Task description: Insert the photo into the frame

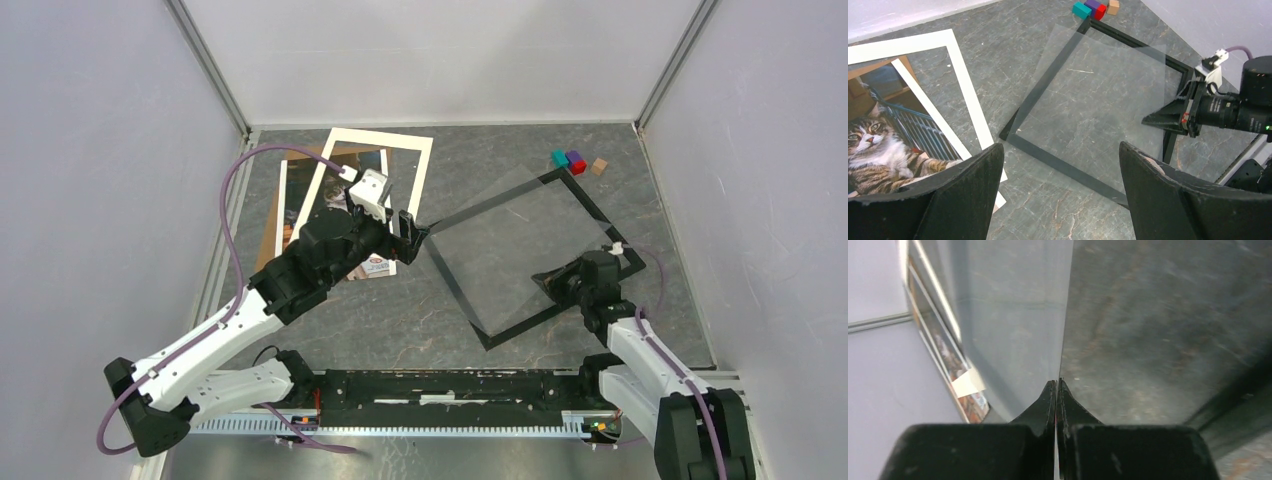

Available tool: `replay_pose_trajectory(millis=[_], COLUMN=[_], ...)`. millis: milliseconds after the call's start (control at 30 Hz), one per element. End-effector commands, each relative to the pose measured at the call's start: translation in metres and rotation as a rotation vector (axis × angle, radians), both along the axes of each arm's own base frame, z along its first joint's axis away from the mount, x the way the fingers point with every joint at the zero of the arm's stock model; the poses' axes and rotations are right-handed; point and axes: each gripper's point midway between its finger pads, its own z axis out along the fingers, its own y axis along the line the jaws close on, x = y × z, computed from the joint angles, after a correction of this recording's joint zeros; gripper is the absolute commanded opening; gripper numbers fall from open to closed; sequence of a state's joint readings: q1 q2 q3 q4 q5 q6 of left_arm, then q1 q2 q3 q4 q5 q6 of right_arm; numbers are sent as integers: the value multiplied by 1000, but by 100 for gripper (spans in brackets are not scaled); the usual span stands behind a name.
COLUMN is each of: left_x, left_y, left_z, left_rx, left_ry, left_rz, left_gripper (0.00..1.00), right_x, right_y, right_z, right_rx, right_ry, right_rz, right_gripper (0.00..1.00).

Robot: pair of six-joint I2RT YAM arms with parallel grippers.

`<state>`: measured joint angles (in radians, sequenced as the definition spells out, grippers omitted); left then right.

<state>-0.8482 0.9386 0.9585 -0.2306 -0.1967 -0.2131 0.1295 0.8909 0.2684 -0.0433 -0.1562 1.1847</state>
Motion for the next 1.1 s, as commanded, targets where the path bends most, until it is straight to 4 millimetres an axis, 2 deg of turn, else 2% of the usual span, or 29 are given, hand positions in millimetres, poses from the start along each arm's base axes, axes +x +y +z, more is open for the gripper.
replay_pose_trajectory(millis=[0,167,367,500,567,833,1067], left_x=[1,1,0,-1,-1,-2,-3], left_y=[-3,-5,-7,-7,-8,-9,-11], left_z=[9,9,8,9,9,7,7], left_rx=[-9,-12,-17,-19,-22,-22,-27], left_ry=[-39,-37,-34,-33,-32,-27,-24], left_rz=[-22,-29,-39,-42,-45,-51,-61], left_gripper=[91,91,91,91,91,91,91], right_x=[7,5,6,12,10,-1,-4], right_y=[-13,-32,-38,-35,-37,-39,-44], right_z=[1,1,4,18,18,5,5], right_rx=[-38,-74,-69,-90,-105,-97,-100], right_ry=[-68,-68,-87,-126,-100,-20,-13], right_rz=[-58,-171,-211,-170,-175,-202,-234], right_gripper=[0,0,0,0,0,0,0])
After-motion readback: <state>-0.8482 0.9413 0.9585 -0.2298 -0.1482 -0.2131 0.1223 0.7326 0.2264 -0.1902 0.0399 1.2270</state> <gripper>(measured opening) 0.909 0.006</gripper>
